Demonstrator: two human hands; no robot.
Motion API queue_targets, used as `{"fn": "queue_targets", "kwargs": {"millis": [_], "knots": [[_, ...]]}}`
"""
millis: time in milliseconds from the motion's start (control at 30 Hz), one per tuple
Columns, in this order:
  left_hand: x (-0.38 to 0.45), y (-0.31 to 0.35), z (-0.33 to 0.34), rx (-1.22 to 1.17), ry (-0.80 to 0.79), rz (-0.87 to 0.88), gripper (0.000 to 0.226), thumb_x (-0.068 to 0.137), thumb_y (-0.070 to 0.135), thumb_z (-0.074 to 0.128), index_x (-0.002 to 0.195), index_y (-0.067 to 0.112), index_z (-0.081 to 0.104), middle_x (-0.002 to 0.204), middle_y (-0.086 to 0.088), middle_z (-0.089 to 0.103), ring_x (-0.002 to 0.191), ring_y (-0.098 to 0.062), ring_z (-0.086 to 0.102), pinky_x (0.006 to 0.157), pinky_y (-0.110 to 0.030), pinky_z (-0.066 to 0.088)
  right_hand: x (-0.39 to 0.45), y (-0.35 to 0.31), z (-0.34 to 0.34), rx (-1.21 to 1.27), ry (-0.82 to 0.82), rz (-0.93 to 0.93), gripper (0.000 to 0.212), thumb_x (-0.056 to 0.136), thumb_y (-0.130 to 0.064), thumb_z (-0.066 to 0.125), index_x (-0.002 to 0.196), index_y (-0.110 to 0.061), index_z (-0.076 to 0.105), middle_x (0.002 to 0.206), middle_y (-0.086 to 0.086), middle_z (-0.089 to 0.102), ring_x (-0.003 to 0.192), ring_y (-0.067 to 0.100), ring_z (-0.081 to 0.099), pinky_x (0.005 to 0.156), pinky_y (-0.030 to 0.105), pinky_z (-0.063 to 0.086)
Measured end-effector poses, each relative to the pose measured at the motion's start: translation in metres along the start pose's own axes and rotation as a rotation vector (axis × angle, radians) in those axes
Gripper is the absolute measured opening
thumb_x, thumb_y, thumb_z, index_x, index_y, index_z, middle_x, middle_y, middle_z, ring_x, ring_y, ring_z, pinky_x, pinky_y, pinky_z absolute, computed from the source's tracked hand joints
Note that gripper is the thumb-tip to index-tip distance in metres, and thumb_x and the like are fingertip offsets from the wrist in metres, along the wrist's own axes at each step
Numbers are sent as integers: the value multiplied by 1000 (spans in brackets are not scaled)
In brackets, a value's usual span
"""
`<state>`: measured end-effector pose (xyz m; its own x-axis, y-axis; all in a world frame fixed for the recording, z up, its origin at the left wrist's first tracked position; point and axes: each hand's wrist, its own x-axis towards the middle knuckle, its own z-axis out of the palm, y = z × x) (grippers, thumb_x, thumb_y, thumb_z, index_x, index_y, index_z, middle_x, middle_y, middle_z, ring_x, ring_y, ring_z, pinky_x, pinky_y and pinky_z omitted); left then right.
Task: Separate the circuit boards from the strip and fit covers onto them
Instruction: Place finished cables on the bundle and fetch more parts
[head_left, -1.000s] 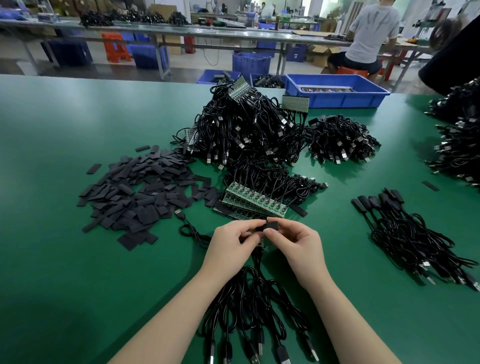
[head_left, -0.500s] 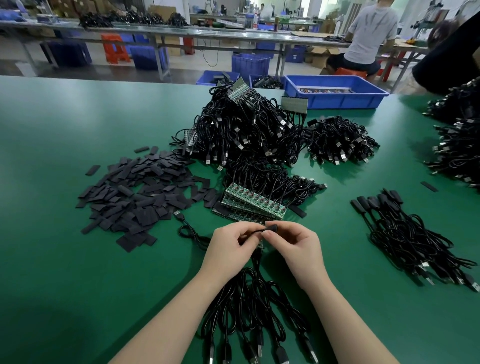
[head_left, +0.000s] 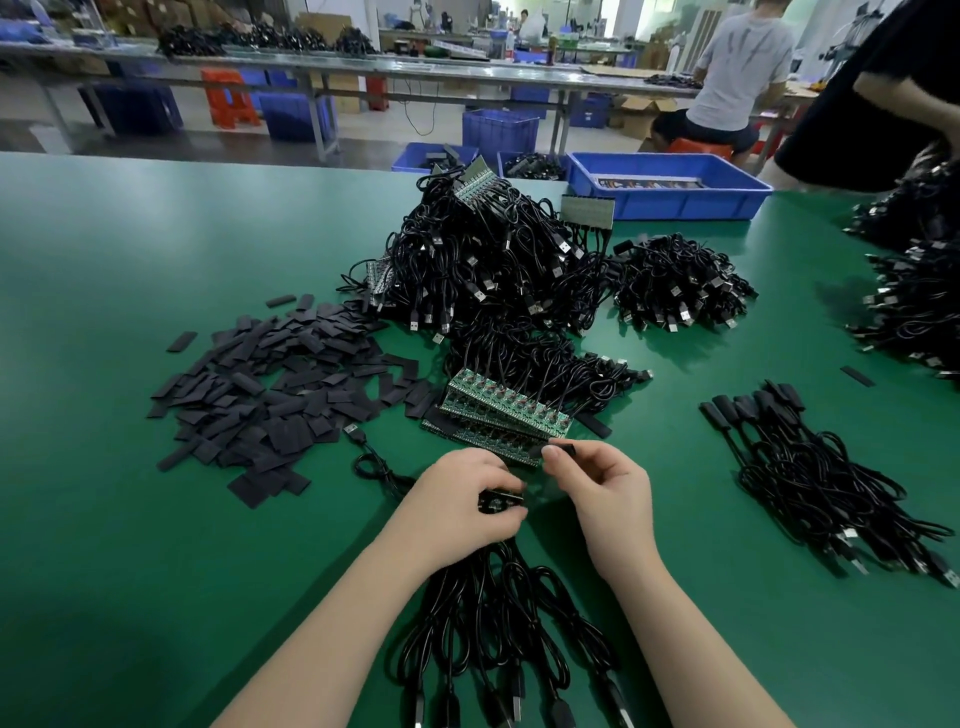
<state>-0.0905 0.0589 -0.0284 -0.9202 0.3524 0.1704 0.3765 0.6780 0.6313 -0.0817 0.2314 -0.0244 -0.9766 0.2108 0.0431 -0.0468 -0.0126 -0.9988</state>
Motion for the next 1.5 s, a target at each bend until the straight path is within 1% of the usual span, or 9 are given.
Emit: {"fn": "queue_targets", "kwargs": {"millis": [67,133,233,400,600,800,1033,1333,1500], "knots": [[2,-1,-2,-3,9,5,14,85,33,70,96,27,77,91,15,62,92,-1,54,86,-31,47,0,1,1,-5,2,-3,11,82,-14,78,78,-24,77,78,0,76,71,6,67,66,15,51],[3,-1,-2,5,15,-3,10,87,32,68,93,28,76,90,13,65,91,-1,57,84,-32,48,0,1,0,-5,7,-3,11,81,-15,79,77,-25,77,78,1,76,71,7,67,66,15,51],[1,0,-1,3,82,-31,10,92,33,63,97,31,72,92,18,67,90,1,58,82,-28,50,0,1,0,-6,2,-3,14,81,-17,79,77,-30,78,77,1,75,70,7,67,66,16,52],[-1,5,2,-27,286,-60,8,97,34,56,103,31,62,85,19,63,81,-1,60,67,-24,49,-1,0,1,-34,-13,-17,14,82,-20,79,79,-34,78,77,5,75,69,12,65,66,23,53],[-2,6,6,-234,365,-32,15,87,21,72,100,29,74,96,21,67,97,7,60,81,-6,44,-1,-1,0,-39,-89,-31,15,83,-17,77,82,-32,77,72,-2,73,65,7,64,63,18,52],[-3,4,9,-285,323,-59,28,90,21,69,116,31,71,103,28,62,103,13,57,86,-3,41,-3,-2,-1,-21,-122,-34,18,83,-14,77,82,-32,77,75,-1,74,67,7,65,64,17,52],[-5,3,10,-286,287,-55,26,89,23,68,113,34,72,105,29,63,104,13,56,87,-2,39,-5,-2,1,-11,-123,-58,20,83,-11,76,82,-30,77,73,-2,73,66,5,66,63,17,52],[-5,3,9,-373,316,-83,33,88,25,70,104,54,66,107,34,62,102,7,60,88,-14,49,-5,-1,0,-21,-91,-52,18,82,-16,78,85,-33,77,78,0,75,69,7,67,64,17,53],[-5,3,9,-379,324,-84,37,88,24,71,103,56,63,103,28,66,102,8,60,90,-13,48,-4,-1,0,-26,-88,-52,19,82,-15,78,84,-34,77,78,-1,75,70,6,67,65,17,53]]}}
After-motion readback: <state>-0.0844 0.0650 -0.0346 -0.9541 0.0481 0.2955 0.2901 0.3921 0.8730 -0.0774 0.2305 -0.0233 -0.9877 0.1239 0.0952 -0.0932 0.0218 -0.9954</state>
